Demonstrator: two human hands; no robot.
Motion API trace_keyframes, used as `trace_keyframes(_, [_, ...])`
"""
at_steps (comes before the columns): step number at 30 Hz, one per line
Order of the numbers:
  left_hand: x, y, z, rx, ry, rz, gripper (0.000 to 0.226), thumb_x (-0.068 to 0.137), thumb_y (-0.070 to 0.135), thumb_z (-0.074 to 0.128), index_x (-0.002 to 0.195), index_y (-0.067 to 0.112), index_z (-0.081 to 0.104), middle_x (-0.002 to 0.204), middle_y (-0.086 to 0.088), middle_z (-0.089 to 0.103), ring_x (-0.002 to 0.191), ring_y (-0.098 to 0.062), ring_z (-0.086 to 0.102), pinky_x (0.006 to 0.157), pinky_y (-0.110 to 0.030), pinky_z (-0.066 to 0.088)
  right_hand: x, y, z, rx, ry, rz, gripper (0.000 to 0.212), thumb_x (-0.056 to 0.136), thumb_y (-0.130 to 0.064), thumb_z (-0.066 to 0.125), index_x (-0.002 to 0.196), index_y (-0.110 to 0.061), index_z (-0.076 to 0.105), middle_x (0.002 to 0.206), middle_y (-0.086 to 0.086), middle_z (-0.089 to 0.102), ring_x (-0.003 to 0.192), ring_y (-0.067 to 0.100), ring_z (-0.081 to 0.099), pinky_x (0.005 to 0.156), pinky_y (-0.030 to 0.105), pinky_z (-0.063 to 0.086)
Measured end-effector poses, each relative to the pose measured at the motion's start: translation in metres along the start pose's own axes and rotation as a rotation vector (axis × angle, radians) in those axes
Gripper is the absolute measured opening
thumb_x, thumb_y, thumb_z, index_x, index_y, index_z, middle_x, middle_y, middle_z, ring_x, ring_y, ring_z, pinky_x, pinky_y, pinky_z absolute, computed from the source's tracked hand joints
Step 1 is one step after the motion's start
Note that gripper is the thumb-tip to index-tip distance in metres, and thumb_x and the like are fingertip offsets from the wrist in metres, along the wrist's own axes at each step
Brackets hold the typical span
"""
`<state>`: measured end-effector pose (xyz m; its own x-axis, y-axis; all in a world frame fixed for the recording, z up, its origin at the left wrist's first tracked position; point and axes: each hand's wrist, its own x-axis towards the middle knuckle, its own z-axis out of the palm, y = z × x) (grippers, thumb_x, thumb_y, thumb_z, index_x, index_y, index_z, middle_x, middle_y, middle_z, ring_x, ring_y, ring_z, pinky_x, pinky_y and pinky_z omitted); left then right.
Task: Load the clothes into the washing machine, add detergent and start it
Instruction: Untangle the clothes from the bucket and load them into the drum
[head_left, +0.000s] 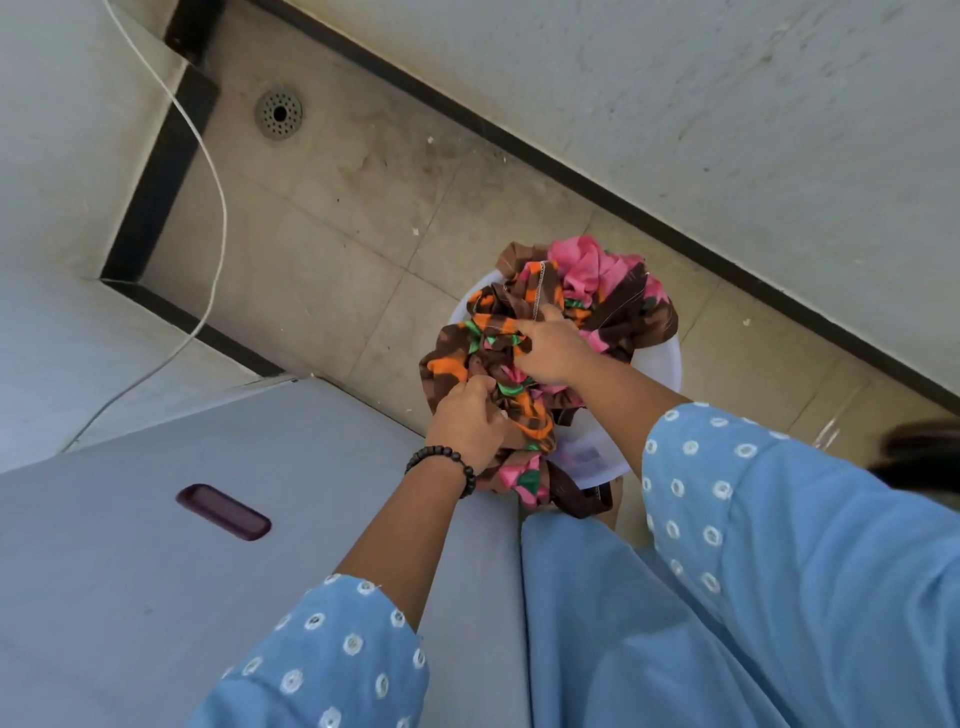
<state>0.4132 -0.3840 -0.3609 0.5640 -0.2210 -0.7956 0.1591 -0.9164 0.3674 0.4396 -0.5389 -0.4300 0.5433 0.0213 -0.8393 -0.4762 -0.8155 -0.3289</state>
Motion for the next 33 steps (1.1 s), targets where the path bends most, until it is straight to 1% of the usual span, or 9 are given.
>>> trace_keyframes(4, [0.003, -0.008, 0.007, -0.027, -0.005, -0.006, 0.045, 0.094, 0.016, 0.057, 0.137, 0.009, 0.048, 0.133, -0.014, 0.055, 0.125, -0.029, 0.050, 0.103, -0.037, 0.043, 0.014, -0.001, -0.006, -0.026, -0.009, -0.027, 0.061, 0.093, -0.017, 0.050, 0.151, -0.019, 0.032, 0.164, 0.005, 0.006, 0.147, 0.036, 0.014, 0.117, 0.050, 0.024])
trace_keyframes(7, [0.004, -0.009, 0.010, -0.037, -0.012, -0.010, 0.044, 0.094, 0.015, 0.057, 0.137, 0.009, 0.048, 0.132, -0.014, 0.056, 0.124, -0.029, 0.050, 0.103, -0.038, 0.043, 0.017, 0.000, -0.005, -0.038, -0.001, -0.079, 0.050, 0.093, -0.006, 0.046, 0.143, -0.003, 0.042, 0.155, 0.013, 0.031, 0.140, 0.035, 0.030, 0.114, 0.045, 0.031])
trace_keyframes(10, [0.003, -0.007, 0.009, -0.055, -0.024, -0.012, 0.044, 0.095, 0.016, 0.057, 0.137, 0.009, 0.048, 0.132, -0.013, 0.055, 0.124, -0.028, 0.050, 0.103, -0.038, 0.042, 0.007, 0.001, -0.004, 0.100, -0.007, -0.072, 0.041, 0.093, -0.006, 0.047, 0.134, -0.003, 0.055, 0.141, 0.017, 0.052, 0.130, 0.032, 0.047, 0.108, 0.043, 0.040])
trace_keyframes(14, [0.001, -0.003, 0.001, -0.080, 0.026, 0.010, 0.045, 0.093, 0.015, 0.061, 0.135, 0.009, 0.050, 0.132, -0.013, 0.056, 0.124, -0.028, 0.051, 0.104, -0.038, 0.043, -0.033, -0.006, -0.001, 0.303, 0.026, -0.124, 0.019, 0.091, -0.012, 0.058, 0.097, -0.006, 0.075, 0.100, 0.009, 0.074, 0.093, 0.021, 0.067, 0.078, 0.033, 0.054])
trace_keyframes(17, [-0.004, 0.005, -0.009, -0.054, 0.060, 0.094, 0.056, 0.085, 0.011, 0.067, 0.138, 0.012, 0.049, 0.136, -0.011, 0.053, 0.127, -0.027, 0.048, 0.106, -0.037, 0.041, -0.070, -0.010, 0.007, 0.385, 0.021, -0.180, 0.006, 0.084, -0.009, 0.063, 0.088, -0.011, 0.067, 0.077, -0.002, 0.066, 0.077, 0.018, 0.062, 0.072, 0.034, 0.051])
trace_keyframes(21, [-0.020, 0.019, -0.020, 0.011, -0.032, 0.264, 0.070, 0.076, 0.010, 0.071, 0.141, 0.016, 0.046, 0.148, -0.009, 0.042, 0.139, -0.025, 0.036, 0.112, -0.042, 0.035, -0.115, -0.009, 0.007, 0.407, 0.112, -0.243, 0.012, 0.080, -0.008, 0.060, 0.083, -0.018, 0.054, 0.067, -0.006, 0.054, 0.067, 0.017, 0.052, 0.067, 0.040, 0.046])
trace_keyframes(25, [-0.040, 0.030, -0.026, -0.004, -0.058, 0.312, 0.043, 0.075, 0.015, 0.067, 0.118, 0.014, 0.060, 0.111, -0.006, 0.067, 0.104, -0.026, 0.062, 0.085, -0.045, 0.051, -0.152, -0.009, -0.009, 0.499, 0.177, -0.342, 0.012, 0.082, -0.007, 0.056, 0.085, -0.017, 0.050, 0.063, -0.001, 0.052, 0.057, 0.017, 0.047, 0.059, 0.042, 0.042])
trace_keyframes(27, [-0.054, 0.038, -0.030, -0.028, -0.018, 0.306, 0.031, 0.078, 0.014, 0.065, 0.109, 0.011, 0.063, 0.099, -0.008, 0.070, 0.090, -0.027, 0.064, 0.076, -0.042, 0.053, -0.169, -0.011, -0.022, 0.543, 0.193, -0.390, 0.012, 0.083, -0.005, 0.053, 0.085, -0.016, 0.049, 0.060, 0.000, 0.049, 0.056, 0.019, 0.045, 0.057, 0.042, 0.040])
trace_keyframes(33, [-0.096, 0.051, -0.032, 0.141, 0.072, 0.353, 0.029, 0.078, 0.022, 0.059, 0.105, 0.013, 0.066, 0.100, -0.005, 0.069, 0.096, -0.024, 0.063, 0.079, -0.040, 0.052, -0.229, -0.008, -0.051, 0.609, 0.210, -0.445, 0.020, 0.087, -0.007, 0.050, 0.079, -0.024, 0.045, 0.057, -0.001, 0.043, 0.054, 0.013, 0.038, 0.056, 0.034, 0.032])
